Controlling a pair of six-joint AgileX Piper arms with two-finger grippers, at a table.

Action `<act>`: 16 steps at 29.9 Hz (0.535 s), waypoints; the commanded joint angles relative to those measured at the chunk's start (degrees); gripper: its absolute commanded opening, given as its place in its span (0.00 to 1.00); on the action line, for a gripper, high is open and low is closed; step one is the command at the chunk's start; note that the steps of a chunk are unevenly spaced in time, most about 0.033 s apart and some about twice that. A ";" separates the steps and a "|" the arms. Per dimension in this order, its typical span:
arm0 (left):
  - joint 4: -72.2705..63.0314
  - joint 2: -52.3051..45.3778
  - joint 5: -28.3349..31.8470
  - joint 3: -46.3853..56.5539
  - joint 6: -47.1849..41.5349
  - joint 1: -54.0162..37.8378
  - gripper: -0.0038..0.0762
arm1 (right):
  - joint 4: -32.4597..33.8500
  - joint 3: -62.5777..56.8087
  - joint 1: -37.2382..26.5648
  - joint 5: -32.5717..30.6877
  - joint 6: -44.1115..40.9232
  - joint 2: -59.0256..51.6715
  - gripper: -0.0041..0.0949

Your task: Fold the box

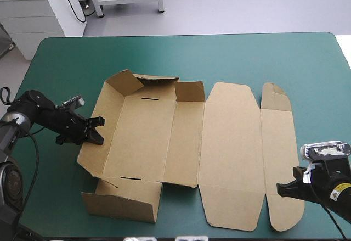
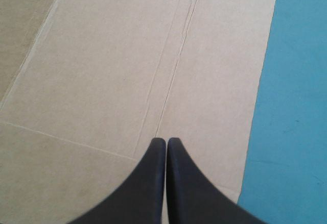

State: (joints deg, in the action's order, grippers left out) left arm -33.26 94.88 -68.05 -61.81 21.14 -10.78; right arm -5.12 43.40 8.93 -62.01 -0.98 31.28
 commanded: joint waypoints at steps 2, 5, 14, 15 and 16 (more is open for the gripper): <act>-1.08 -2.39 -6.47 -0.58 1.07 1.34 0.05 | 0.16 1.45 -0.33 3.22 0.32 0.24 0.04; -0.07 -2.98 -6.36 -2.97 3.04 1.37 0.04 | 0.16 1.45 -0.33 3.12 0.32 0.24 0.04; 12.11 -2.84 -6.25 -21.05 3.48 11.29 0.04 | 0.04 1.45 -0.33 2.77 0.32 0.24 0.04; 13.68 -2.70 -6.25 -23.06 4.25 12.90 0.04 | 0.03 1.45 -0.33 2.65 0.32 0.24 0.04; 15.73 -2.43 -5.93 -25.41 5.01 15.03 0.04 | 0.03 1.45 -0.33 2.50 0.32 0.24 0.04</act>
State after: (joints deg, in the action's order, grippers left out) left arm -19.81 94.58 -69.91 -80.70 24.50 -0.36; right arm -5.12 43.37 8.93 -61.83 -0.98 31.28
